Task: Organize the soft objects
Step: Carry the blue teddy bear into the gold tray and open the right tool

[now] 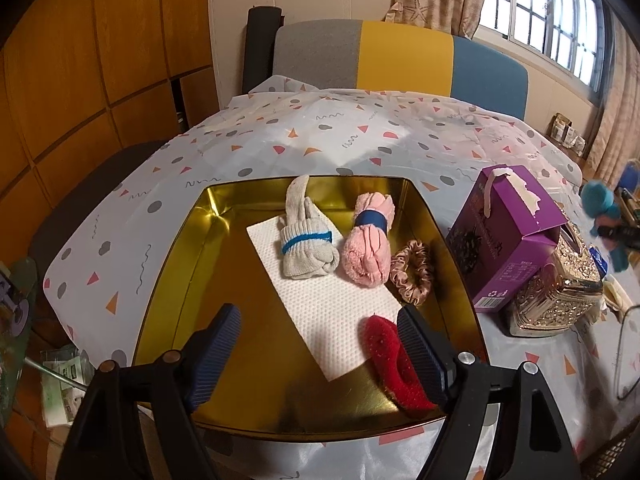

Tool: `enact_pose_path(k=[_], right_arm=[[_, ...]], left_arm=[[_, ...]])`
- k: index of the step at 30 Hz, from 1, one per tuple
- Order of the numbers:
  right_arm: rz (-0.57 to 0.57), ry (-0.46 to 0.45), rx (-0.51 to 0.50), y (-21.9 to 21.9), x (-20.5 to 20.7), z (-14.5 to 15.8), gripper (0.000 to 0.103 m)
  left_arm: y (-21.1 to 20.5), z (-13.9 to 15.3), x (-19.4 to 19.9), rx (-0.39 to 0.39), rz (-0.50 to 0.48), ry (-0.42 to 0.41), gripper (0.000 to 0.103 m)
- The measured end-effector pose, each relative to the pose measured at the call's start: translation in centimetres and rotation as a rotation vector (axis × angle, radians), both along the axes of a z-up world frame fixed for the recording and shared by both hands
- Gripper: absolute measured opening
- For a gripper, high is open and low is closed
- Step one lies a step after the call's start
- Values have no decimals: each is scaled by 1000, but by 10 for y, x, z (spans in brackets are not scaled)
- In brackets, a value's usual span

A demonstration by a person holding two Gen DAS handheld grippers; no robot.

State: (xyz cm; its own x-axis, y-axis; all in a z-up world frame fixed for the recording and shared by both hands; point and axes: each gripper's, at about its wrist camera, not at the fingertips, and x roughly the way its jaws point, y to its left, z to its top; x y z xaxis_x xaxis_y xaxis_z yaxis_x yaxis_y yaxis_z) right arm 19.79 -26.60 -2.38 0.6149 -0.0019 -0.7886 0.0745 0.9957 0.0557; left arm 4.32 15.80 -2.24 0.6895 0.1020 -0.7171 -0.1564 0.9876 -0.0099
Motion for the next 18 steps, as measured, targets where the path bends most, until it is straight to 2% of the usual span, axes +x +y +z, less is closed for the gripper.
enact_pose_path(k=[9,13,18], right_arm=[[106,-133,56,37,-30,65,28],[200,-186,81,69,-49,89,28],[378,-250,90,130,-79,115,28]], left_arm=[[10,-1,-8,-17,14,-11,81],[16,-1,-11,-16,24,-17,81],[30,-2,-13,-41,59,-21,81]])
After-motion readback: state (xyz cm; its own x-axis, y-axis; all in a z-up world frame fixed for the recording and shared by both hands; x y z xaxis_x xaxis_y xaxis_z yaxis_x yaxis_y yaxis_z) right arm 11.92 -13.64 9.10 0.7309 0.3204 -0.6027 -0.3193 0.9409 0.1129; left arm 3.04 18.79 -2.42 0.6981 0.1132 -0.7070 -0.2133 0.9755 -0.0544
